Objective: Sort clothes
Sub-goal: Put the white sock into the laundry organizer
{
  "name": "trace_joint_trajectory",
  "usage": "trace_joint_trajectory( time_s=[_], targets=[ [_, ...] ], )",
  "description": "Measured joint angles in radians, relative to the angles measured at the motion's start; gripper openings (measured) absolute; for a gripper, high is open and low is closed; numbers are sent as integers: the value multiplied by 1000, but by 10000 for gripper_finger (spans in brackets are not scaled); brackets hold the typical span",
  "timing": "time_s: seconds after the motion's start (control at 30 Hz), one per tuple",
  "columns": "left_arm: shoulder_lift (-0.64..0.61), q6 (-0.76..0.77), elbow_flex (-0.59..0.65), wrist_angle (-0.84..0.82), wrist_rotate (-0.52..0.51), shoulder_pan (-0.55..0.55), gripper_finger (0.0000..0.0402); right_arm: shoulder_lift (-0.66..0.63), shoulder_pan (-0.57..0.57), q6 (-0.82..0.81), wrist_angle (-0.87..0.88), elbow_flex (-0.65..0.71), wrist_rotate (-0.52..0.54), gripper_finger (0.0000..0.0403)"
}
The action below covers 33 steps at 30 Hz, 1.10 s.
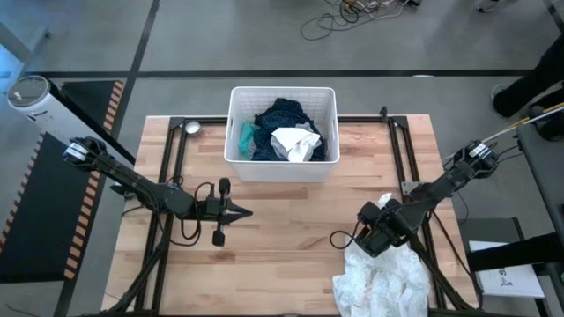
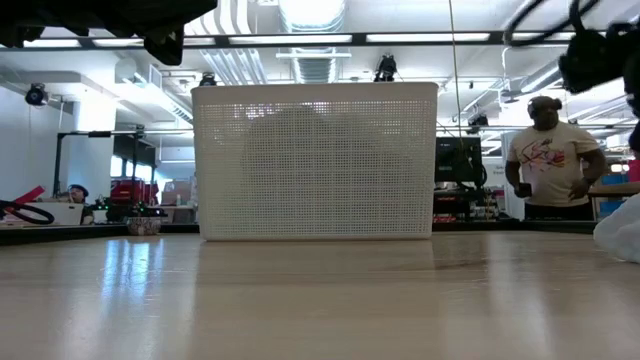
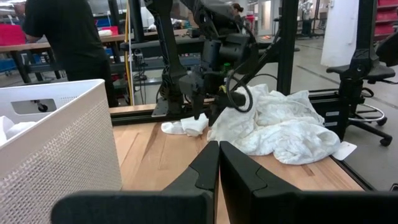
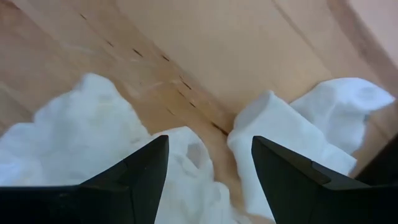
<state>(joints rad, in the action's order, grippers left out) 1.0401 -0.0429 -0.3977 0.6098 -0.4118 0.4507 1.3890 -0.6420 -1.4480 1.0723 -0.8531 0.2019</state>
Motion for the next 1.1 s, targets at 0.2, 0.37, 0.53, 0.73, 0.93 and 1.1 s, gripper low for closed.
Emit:
trace_joint_trajectory(
  time_s=[0.2,0.37,0.53,0.73,0.93,1.1],
  targets=[
    [0,0,0,0,0,0,0,8,1,-16,-64,78,-17,218],
    [0,0,0,-1,-2,0,0,7,1,-65,-12,91,-7,219],
    [0,0,0,-1,-2,0,0,7,1,-88,15,120,8,219],
    [0,0,0,-3,-2,0,0,6,1,-170,-26,234,-41,213],
    [0,0,0,-7,-1,0,0,-1,1,-171,-131,287,-47,183],
    [0,0,0,-5,-2,0,0,-10,1,-97,-183,226,-44,101]
  ],
)
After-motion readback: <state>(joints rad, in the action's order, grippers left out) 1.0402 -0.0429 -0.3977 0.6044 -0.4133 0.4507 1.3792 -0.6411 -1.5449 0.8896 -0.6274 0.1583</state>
